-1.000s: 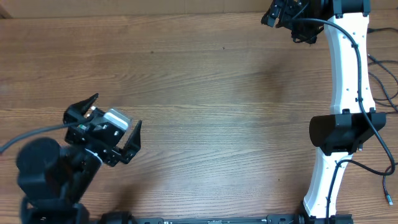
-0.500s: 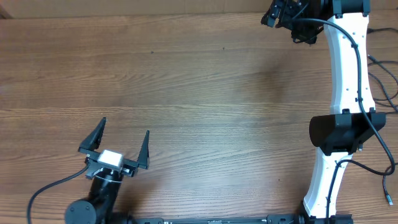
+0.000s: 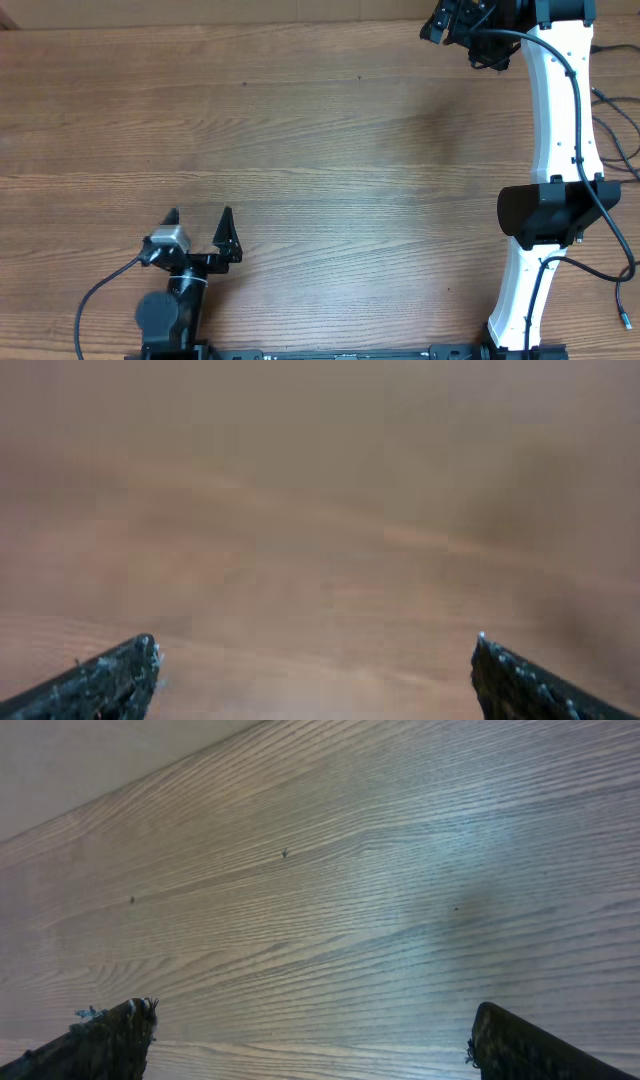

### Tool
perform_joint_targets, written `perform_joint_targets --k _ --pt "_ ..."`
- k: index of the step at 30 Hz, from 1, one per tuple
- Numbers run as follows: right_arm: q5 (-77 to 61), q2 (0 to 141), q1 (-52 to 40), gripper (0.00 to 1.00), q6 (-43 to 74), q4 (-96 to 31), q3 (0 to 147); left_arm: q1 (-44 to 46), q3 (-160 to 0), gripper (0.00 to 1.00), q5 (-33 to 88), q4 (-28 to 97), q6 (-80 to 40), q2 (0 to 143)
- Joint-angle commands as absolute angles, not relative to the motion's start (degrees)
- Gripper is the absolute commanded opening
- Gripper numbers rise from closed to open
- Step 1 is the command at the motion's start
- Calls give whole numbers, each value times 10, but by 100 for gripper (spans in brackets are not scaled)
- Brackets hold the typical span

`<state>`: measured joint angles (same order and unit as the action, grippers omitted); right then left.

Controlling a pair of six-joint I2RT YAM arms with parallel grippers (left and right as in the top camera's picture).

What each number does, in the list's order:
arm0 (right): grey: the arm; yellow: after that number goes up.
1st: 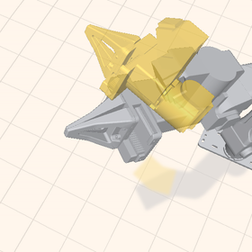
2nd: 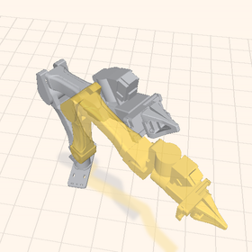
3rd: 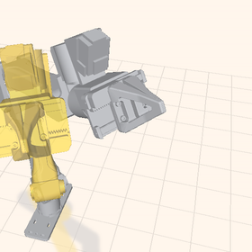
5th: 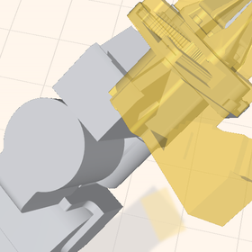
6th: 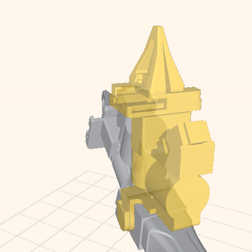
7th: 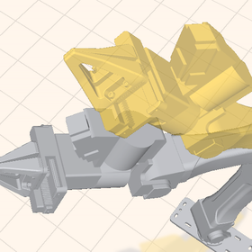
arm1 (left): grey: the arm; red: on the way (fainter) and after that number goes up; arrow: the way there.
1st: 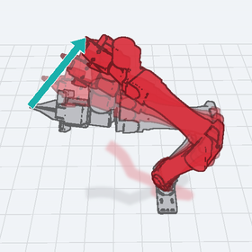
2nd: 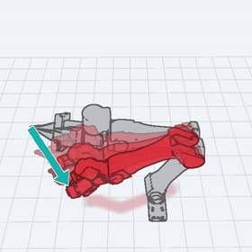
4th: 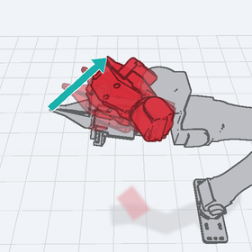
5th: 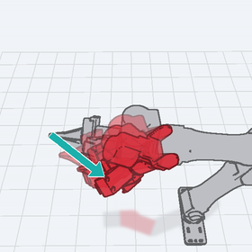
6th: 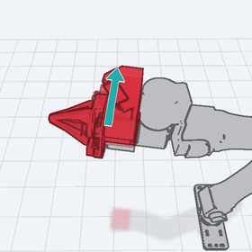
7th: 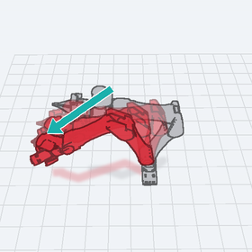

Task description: Untangle cables

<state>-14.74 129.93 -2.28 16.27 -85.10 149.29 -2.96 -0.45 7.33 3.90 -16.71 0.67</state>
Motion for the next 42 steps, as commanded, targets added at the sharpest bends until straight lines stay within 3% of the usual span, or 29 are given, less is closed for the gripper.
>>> perform_joint_targets --k 1,4,42 --pt "-147 1300 -23 100 163 -850 1492 -26 -3 100 26 45 -158 2" --pt "-147 1300 -23 100 163 -850 1492 -26 -3 100 29 45 -117 2" --pt "-147 1300 -23 100 163 -850 1492 -26 -3 99 28 43 -118 3"
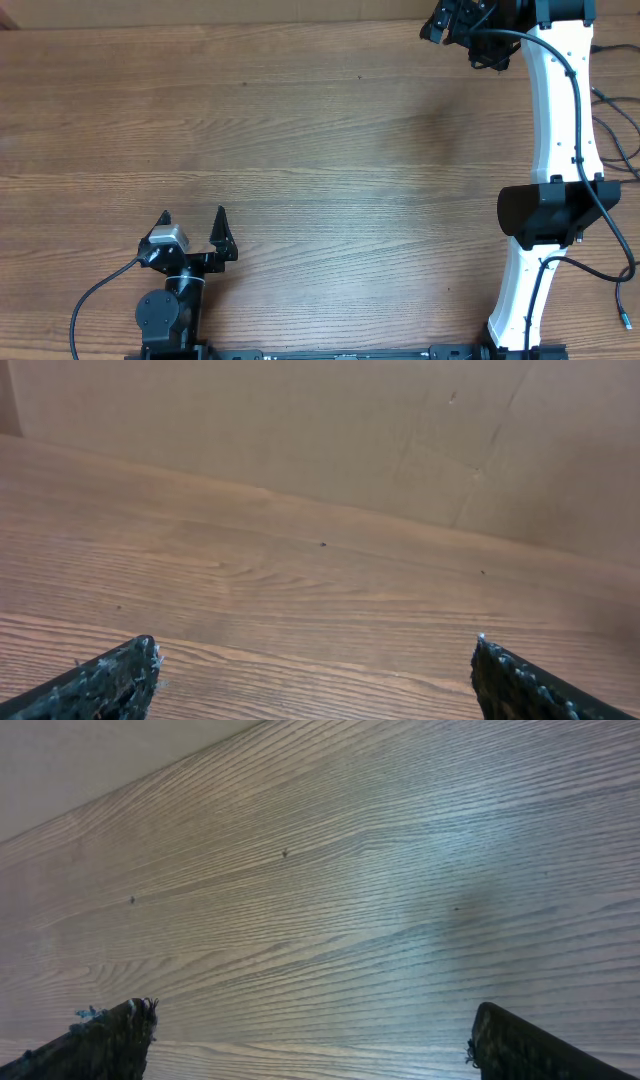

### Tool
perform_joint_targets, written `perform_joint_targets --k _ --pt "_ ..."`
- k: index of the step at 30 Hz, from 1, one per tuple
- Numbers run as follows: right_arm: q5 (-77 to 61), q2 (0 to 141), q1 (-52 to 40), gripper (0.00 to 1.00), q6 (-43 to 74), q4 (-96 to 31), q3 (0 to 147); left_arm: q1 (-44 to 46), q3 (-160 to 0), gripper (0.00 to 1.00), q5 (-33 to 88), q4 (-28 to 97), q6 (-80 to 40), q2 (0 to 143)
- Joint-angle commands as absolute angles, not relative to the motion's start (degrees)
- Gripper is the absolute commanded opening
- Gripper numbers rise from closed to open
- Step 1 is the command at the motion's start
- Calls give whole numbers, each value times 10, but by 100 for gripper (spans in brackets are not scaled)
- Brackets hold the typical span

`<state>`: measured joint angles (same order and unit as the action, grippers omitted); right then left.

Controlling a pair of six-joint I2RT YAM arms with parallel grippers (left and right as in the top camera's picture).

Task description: Untangle cables

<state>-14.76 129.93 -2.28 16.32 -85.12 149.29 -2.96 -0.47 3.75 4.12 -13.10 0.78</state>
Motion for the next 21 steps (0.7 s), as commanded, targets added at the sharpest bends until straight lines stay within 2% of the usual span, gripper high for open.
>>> perform_joint_targets --k 1,14,21 --pt "-147 1300 -23 100 163 -850 1492 -26 -3 100 28 43 -118 3" --pt "-146 1295 -69 100 163 -850 1492 -26 -3 100 28 43 -118 3" --pt "-44 1267 -127 100 163 -802 1492 -26 -3 99 28 43 -118 3"
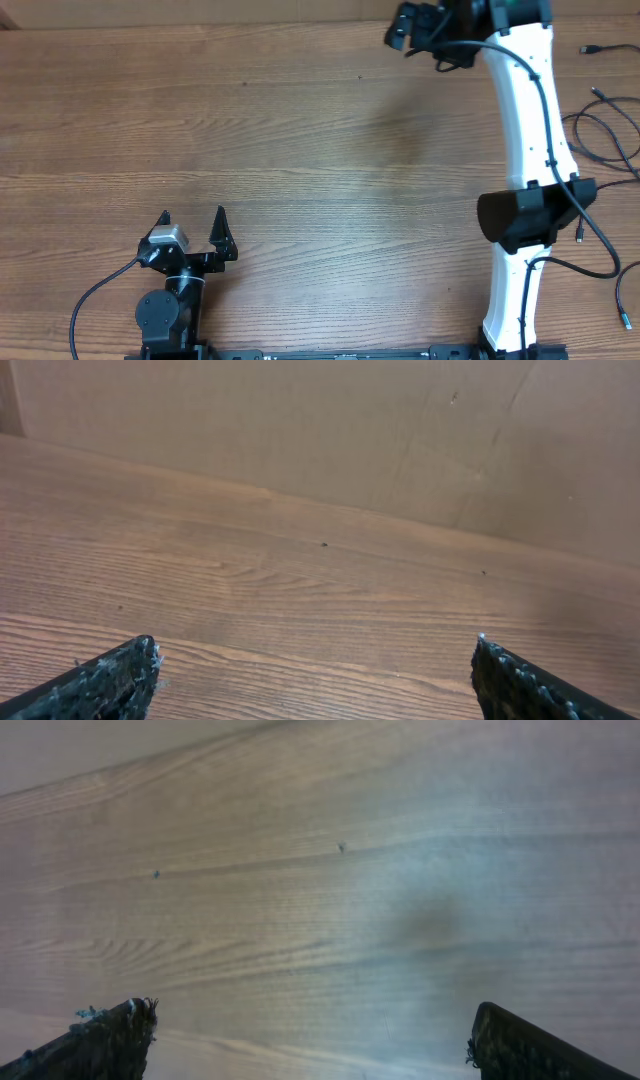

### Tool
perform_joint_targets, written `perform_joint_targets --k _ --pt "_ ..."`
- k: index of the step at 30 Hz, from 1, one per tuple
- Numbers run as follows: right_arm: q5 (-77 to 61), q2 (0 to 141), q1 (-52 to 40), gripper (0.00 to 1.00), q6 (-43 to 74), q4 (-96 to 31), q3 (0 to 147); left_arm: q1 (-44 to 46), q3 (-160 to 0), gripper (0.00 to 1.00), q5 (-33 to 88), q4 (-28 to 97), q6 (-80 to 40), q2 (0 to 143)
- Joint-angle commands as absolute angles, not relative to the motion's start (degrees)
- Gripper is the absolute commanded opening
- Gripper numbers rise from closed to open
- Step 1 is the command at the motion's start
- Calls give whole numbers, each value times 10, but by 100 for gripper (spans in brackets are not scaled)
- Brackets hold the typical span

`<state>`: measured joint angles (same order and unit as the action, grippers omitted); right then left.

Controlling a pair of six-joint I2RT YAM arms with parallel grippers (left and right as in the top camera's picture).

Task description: Untangle cables

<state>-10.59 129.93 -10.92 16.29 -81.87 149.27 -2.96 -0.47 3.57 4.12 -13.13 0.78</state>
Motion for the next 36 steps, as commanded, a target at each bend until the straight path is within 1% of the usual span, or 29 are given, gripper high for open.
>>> perform_joint_targets --k 1,4,7,17,18,24,29,33,36 --pt "-34 1261 -133 100 163 -795 1489 -26 -3 100 28 43 -118 3" --pt "-24 1232 -146 100 163 -759 1452 -26 -3 99 28 43 -118 3" --pt "-26 1186 -148 100 173 -688 1367 -26 -3 100 28 43 -118 3" --pt "-22 1004 -148 100 178 -415 989 -26 -3 100 28 43 -118 3" --pt "-22 971 -148 100 178 -370 928 -26 -3 100 28 43 -118 3" --pt "-22 884 -148 100 178 -237 776 -26 -3 100 28 43 -118 3" --pt "-22 783 -140 100 178 -102 621 -26 -3 100 28 43 -118 3" --pt "-22 702 -123 100 178 -41 518 -26 -3 100 28 43 -118 3" --pt "-22 646 -102 100 178 -39 464 -26 -3 100 28 43 -118 3"
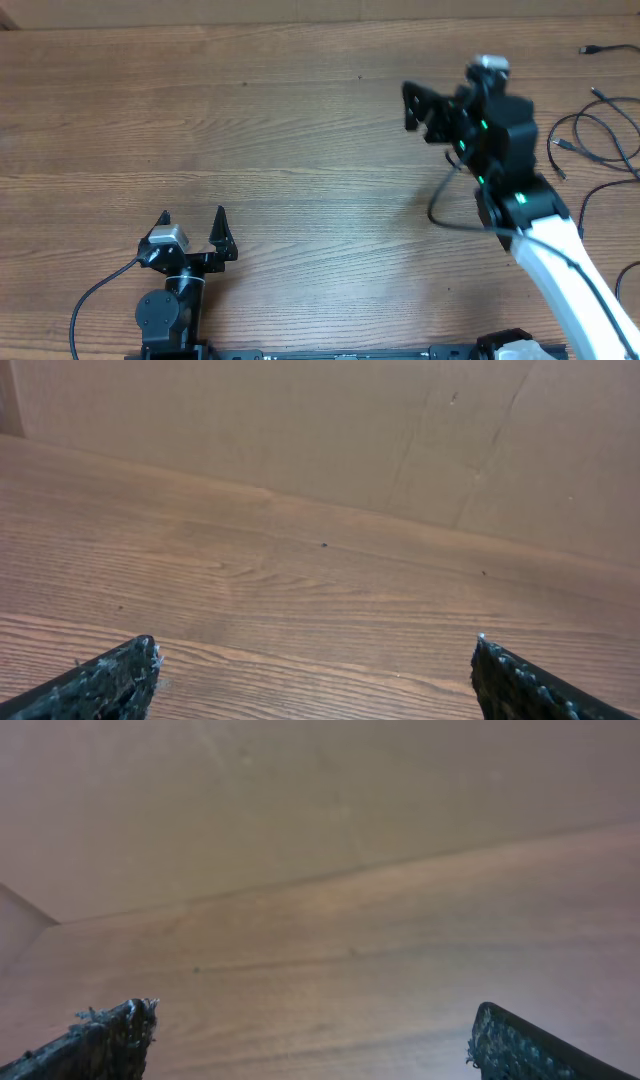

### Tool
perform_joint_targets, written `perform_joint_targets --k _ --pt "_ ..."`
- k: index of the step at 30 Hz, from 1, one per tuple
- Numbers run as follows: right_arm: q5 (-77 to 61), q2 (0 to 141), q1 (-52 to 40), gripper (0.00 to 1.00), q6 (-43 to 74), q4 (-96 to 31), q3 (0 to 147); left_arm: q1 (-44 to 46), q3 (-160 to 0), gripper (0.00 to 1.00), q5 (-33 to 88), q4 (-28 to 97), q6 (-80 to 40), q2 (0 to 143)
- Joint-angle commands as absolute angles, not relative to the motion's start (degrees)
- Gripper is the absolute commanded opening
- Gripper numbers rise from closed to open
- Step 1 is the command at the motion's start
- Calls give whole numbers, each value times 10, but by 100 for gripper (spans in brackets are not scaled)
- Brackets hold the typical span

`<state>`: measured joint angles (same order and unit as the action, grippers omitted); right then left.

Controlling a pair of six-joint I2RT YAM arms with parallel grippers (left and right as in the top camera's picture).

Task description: Untangle cables

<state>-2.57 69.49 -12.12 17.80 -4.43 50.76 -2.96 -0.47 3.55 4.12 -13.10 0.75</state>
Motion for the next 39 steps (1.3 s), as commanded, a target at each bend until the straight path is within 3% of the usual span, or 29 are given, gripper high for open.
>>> perform_joint_targets --k 1,8,15,22,32,39 --pt "-22 625 -92 100 178 -39 446 -26 -3 100 28 43 -118 3" --pt "-22 429 -16 100 178 -3 284 -26 -3 100 28 43 -118 3" --pt "-22 296 4 100 178 122 132 -26 -3 100 28 43 -118 3" --pt "-22 182 5 100 178 162 19 -26 -3 100 28 43 -118 3" --pt "-19 35 20 100 175 -51 4 -26 -3 100 28 43 -118 3" --pt "-13 1 20 100 150 -48 4 -26 -3 100 28 43 -118 3"
